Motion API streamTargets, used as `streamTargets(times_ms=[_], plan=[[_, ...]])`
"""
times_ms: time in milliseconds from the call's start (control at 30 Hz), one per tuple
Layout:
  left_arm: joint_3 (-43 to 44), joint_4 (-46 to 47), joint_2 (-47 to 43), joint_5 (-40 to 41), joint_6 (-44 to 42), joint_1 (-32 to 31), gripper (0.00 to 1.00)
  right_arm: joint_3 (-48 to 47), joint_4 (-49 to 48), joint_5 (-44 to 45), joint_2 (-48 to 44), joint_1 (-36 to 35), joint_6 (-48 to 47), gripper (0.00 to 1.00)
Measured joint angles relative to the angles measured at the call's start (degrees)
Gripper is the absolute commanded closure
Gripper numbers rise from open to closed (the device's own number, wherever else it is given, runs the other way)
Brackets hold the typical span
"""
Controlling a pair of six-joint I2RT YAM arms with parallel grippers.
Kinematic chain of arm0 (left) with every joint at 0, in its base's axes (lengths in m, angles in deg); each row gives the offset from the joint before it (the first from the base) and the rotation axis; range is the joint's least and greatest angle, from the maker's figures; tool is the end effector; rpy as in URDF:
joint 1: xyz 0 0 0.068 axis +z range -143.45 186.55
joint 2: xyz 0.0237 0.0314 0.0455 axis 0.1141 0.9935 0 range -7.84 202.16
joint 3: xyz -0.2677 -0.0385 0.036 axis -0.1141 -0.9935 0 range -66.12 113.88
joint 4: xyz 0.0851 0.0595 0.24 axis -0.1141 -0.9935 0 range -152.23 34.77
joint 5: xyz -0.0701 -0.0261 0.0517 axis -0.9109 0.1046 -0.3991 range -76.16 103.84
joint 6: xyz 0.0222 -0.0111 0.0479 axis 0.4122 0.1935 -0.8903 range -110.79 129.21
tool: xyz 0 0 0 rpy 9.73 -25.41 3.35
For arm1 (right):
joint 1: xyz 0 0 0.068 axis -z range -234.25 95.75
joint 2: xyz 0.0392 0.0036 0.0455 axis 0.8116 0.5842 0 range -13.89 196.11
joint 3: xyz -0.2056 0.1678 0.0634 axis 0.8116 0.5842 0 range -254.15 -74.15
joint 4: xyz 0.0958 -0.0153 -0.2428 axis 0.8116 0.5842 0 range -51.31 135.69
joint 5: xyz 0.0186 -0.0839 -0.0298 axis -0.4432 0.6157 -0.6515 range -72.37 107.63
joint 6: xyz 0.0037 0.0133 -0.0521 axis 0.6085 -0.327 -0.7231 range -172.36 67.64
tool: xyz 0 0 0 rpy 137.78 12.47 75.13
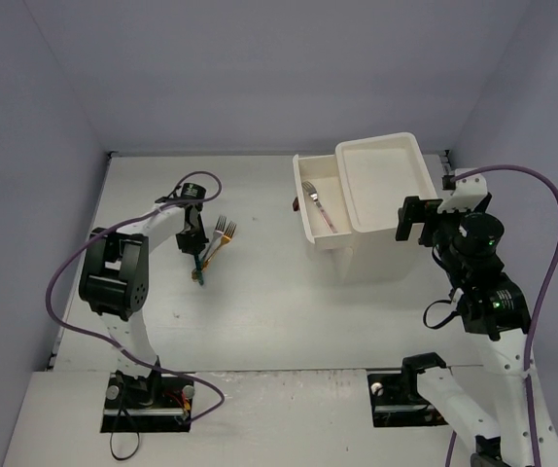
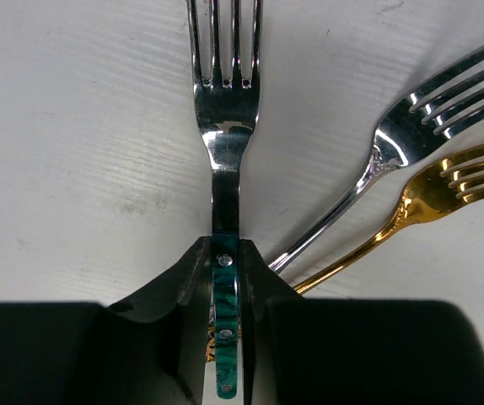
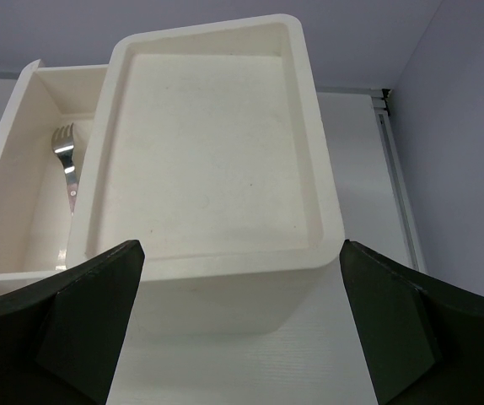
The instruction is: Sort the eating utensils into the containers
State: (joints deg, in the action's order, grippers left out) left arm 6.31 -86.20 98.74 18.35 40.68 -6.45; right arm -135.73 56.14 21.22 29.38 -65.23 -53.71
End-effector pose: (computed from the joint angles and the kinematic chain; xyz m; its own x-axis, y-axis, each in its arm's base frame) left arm 0.3688 -0.0823 0.1793 -0.8541 -0.3370 -0.3962 -0.2977 0.9413 -0.1589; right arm 0.1487 0.0265 0.4301 0.0178 -0.0205 -0.9996 -0.1281 0.9915 -0.0226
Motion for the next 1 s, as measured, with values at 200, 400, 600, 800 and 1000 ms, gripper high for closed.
streamTargets(times_ms=[200,400,600,800,1000], plan=[[-0.2,-0.1,-6.3,-1.5,0.5,-0.2,1.00,0.0,0.0,0.0,0.2,0.0,0.0,0.00],[4.9,-0.5,-18.5,-5.3,5.4,-4.1,1.00,0.0,0.0,0.0,0.3,0.0,0.0,0.00],[20.9,3.2,-19.0,-9.4,11.3,-15.7,1.00,0.0,0.0,0.0,1.0,0.0,0.0,0.00],[33.1,7.7,-10.5,-12.7,15.8,-24.0,0.98,0.1,0.1,-0.2,1.6,0.0,0.0,0.00],[41.8,8.3,1.7,-12.6,17.6,-28.3,0.92,0.1,0.1,-0.6,1.3,0.0,0.0,0.00]])
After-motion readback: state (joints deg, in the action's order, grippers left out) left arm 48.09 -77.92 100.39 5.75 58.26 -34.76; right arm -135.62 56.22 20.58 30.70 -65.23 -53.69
